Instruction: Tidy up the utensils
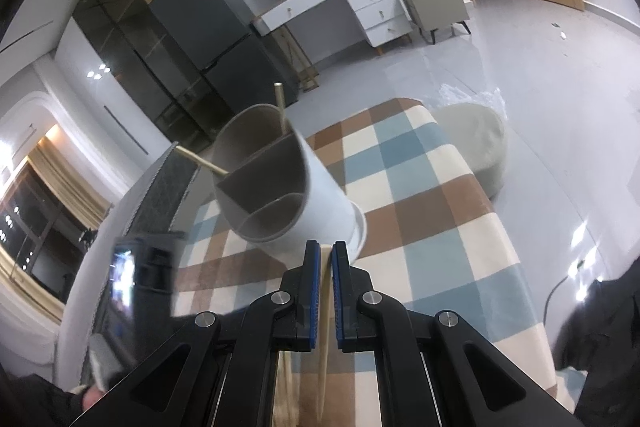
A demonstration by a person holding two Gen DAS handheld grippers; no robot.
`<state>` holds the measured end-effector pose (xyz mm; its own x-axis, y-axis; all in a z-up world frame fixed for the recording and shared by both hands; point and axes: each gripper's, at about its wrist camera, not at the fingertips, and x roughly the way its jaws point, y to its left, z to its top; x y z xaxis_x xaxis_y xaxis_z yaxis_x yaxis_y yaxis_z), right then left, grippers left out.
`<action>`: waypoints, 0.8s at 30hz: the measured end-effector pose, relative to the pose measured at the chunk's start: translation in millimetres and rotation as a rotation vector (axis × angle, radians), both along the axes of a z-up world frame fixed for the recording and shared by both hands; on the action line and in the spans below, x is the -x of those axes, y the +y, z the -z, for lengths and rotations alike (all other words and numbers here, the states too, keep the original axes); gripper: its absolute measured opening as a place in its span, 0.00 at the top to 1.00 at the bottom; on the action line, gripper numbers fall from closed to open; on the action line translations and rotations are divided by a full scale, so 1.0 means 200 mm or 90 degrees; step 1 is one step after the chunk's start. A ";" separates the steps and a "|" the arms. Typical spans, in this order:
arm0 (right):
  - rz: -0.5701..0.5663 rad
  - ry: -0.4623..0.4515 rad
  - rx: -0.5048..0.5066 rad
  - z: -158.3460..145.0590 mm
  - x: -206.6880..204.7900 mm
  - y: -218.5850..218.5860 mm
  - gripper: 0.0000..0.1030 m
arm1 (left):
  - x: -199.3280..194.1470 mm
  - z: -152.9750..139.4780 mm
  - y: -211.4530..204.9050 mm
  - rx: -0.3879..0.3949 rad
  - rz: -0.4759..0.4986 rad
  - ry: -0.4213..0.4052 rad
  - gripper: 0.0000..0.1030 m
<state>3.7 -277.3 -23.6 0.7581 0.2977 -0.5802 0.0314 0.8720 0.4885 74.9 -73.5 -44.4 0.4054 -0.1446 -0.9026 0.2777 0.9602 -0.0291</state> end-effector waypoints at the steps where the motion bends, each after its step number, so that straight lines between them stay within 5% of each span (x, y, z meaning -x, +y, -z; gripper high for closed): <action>1: -0.004 -0.005 0.005 -0.01 0.00 0.01 0.95 | 0.02 -0.01 0.01 0.010 -0.004 -0.010 0.98; 12: -0.034 -0.071 0.053 -0.09 0.14 0.15 0.95 | 0.18 -0.24 0.24 0.161 -0.070 -0.141 0.98; 24: -0.056 -0.120 0.121 -0.19 0.24 0.31 0.95 | 0.19 -0.41 0.32 0.241 -0.082 -0.236 0.98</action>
<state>-43.9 -216.0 13.5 0.8341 0.2667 -0.4829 -0.1246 0.9438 0.3061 36.8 -8.7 37.4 0.7226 -0.3595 -0.5904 0.2153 0.9287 -0.3020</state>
